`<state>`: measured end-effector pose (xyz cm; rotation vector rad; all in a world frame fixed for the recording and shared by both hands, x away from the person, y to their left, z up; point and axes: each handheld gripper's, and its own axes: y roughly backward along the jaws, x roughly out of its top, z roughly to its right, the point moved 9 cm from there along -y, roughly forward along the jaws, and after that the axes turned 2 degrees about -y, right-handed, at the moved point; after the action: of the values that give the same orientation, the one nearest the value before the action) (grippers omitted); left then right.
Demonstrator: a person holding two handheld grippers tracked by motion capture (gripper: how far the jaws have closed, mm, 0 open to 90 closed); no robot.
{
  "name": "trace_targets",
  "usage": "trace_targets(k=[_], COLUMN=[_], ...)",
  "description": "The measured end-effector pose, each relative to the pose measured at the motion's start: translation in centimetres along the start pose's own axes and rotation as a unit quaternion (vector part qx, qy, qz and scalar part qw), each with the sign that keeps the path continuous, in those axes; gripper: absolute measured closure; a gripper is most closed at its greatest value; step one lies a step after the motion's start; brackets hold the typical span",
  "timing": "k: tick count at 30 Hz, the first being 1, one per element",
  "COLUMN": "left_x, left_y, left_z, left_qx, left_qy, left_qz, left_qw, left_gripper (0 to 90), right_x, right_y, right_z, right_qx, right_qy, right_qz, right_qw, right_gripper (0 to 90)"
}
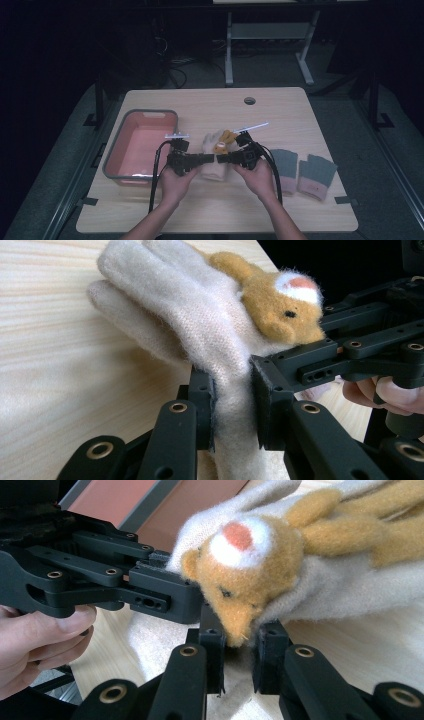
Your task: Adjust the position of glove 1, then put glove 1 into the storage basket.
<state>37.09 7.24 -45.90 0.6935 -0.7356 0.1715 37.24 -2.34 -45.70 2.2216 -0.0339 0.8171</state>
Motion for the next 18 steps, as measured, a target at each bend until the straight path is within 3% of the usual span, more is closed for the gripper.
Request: trace_targets(k=[8, 18], left_x=[0.56, 0.86], left_y=[0.14, 0.67], left_z=[0.29, 0.17], left_qx=[-0.006, -0.01], left_qy=[-0.007, -0.001], left_qz=[-0.002, 0.004], left_qw=[1.0, 0.9999], left_gripper=[72.8, 72.8], right_x=[0.52, 0.99], right_y=[0.62, 0.6], right_z=[-0.12, -0.52], right_qx=[0.005, 0.004], right_qy=[0.004, 0.011], right_qz=[0.004, 0.0], right_qw=[1.0, 0.9999], right_gripper=[78.1, 78.1])
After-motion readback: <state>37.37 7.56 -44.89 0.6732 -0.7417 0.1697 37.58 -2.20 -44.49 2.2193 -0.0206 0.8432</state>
